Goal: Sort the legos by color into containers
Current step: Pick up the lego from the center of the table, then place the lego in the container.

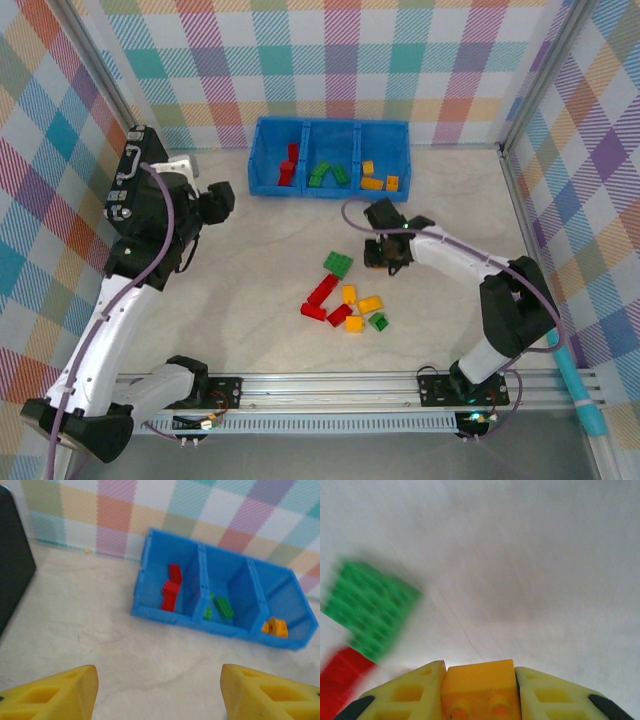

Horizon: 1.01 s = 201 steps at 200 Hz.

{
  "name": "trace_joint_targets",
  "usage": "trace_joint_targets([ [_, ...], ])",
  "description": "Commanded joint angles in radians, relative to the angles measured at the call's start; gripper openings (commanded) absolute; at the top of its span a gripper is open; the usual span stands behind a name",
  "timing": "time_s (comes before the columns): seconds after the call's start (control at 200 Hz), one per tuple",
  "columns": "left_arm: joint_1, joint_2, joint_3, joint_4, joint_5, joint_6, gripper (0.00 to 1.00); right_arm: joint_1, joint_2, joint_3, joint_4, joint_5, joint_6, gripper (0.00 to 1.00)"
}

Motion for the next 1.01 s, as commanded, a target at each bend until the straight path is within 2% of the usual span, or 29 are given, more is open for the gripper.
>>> trace_joint_targets([
  [0.0, 0.006, 0.021, 0.018, -0.081, 0.121, 0.036, 0.66, -0.047, 0.059, 0.15, -0.007, 0.041, -0.101, 0.31],
  [0.18, -0.008, 0.067, -0.083, -0.001, 0.293, -0.082, 0.65, -0.134, 0.256, 0.431, 0.037, 0.031, -0.188, 0.3],
  [0.345, -0.1, 0.167, -0.141, 0.088, 0.312, -0.187, 0.65, -0.188, 0.473, 0.699, 0.05, 0.014, -0.236, 0.3],
  [0.565, -0.296, 0.404, -0.069, 0.131, 0.284, -0.269, 0.64, -0.229, 0.7, 0.989, 0.031, 0.03, -0.261, 0.31],
  [0.775, -0.437, 0.644, 0.03, 0.18, 0.329, -0.405, 0.61, -0.246, 0.814, 1.125, 0.034, 0.053, -0.288, 0.34],
  [1.0, -0.536, 0.807, 0.149, 0.131, 0.305, -0.463, 0.6, -0.266, 0.826, 1.126, 0.073, 0.027, -0.295, 0.46],
])
